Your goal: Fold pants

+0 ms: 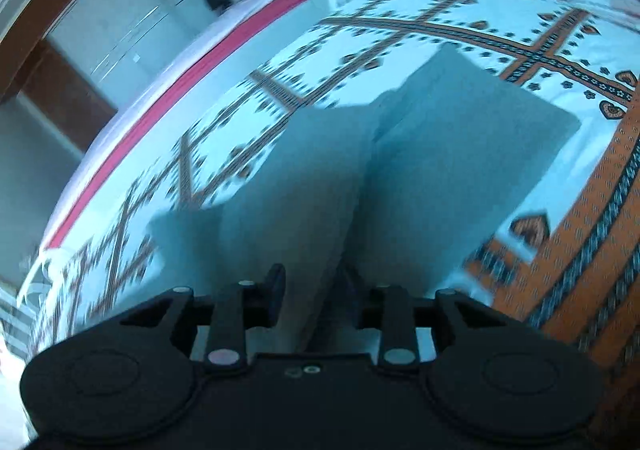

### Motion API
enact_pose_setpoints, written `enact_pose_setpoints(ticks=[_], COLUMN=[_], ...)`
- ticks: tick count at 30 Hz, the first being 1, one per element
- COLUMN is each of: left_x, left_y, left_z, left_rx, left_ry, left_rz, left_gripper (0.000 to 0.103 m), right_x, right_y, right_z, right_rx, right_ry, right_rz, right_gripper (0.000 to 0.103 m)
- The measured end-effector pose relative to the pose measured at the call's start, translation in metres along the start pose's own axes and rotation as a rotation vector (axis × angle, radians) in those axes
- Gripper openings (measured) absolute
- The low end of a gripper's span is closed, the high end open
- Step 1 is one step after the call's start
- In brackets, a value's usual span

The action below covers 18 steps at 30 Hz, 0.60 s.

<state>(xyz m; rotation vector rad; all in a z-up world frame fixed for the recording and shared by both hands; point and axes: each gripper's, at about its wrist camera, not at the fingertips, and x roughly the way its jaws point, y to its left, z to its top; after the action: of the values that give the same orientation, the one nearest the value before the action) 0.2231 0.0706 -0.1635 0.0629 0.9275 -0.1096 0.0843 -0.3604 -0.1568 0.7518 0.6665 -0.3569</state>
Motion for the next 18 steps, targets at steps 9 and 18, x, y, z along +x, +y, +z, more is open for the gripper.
enact_pose_setpoints(ticks=[9, 18], left_x=[0.001, 0.003], left_y=[0.000, -0.001], left_z=[0.001, 0.002], left_rx=[0.000, 0.000], left_ry=[-0.005, -0.010], left_rz=[0.004, 0.008], left_gripper=[0.103, 0.103], right_x=[0.039, 0.005], right_y=[-0.031, -0.017], right_z=[0.047, 0.037], right_rx=[0.119, -0.007], right_ry=[0.027, -0.054], right_rz=[0.011, 0.005], right_gripper=[0.028, 0.000])
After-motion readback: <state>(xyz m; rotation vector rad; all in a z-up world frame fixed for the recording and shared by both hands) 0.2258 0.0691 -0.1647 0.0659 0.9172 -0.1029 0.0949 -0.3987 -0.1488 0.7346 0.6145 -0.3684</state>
